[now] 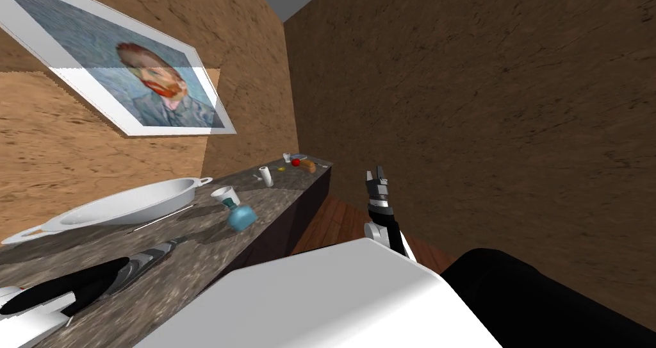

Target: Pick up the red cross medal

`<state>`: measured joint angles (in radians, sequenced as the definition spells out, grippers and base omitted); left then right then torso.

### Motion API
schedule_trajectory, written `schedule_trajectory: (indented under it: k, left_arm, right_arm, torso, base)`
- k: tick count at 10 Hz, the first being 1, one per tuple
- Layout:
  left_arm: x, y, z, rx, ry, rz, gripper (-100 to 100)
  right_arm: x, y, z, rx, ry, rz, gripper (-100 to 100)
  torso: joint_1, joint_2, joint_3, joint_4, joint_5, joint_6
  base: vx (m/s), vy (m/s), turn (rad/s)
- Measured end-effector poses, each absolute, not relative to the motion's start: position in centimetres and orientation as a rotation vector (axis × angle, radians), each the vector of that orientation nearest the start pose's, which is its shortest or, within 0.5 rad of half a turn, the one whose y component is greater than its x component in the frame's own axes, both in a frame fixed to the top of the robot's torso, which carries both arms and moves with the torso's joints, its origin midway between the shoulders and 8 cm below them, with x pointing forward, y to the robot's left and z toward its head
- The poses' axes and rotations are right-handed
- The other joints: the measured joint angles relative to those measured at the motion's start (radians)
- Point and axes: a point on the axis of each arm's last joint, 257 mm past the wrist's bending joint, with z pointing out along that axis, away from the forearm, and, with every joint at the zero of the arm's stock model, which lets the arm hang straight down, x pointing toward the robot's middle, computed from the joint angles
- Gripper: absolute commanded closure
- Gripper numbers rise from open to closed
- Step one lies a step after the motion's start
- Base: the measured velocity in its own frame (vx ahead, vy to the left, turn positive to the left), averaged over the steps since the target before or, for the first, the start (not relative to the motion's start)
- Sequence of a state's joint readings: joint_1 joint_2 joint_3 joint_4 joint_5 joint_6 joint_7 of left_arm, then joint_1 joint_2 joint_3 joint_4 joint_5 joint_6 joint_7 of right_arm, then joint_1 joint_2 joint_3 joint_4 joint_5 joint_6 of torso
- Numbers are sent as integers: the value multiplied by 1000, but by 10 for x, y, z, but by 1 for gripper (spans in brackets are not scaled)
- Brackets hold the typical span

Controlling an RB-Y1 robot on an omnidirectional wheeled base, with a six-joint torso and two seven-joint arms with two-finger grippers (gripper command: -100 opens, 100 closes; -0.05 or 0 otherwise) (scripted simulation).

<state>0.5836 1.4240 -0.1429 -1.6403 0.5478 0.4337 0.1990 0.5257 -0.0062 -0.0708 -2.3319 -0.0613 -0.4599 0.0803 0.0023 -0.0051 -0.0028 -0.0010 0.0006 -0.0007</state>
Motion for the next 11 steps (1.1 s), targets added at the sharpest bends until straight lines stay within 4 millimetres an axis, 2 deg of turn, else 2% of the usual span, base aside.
schedule_trajectory:
  k: [2,5,7,8,9,11]
  left_arm:
    - [255,657,-324,-1380,2078,152,-100]
    - [214,679,-329,-1422,2116,311,-100]
    - [207,690,-331,-1438,2122,349,-100]
    - [206,690,-331,-1436,2124,353,0]
    - [206,690,-331,-1436,2124,352,-100]
    - [198,695,-340,-1448,2116,355,-100]
  right_arm:
    - [332,-310,34,658,605,1185,0]
    - [332,-310,34,658,605,1185,0]
    - [332,-310,34,658,605,1185,0]
    - [332,-310,34,658,605,1185,0]
    - [332,-310,34,658,605,1185,0]
    - [332,-310,34,658,605,1185,0]
  torso:
    - [-1,1,0,0,0,-1]
    - [0,0,0,0,0,-1]
    - [-1,2,1,0,0,-1]
    - [-2,3,2,1,0,-1]
    - [-2,4,2,1,0,-1]
    - [0,2,1,1,0,-1]
  base:
    - [55,21,-137]
    - [57,26,-122]
    - [23,12,-25]
    - [0,0,0]
    - [20,15,-48]
    - [39,34,-54]
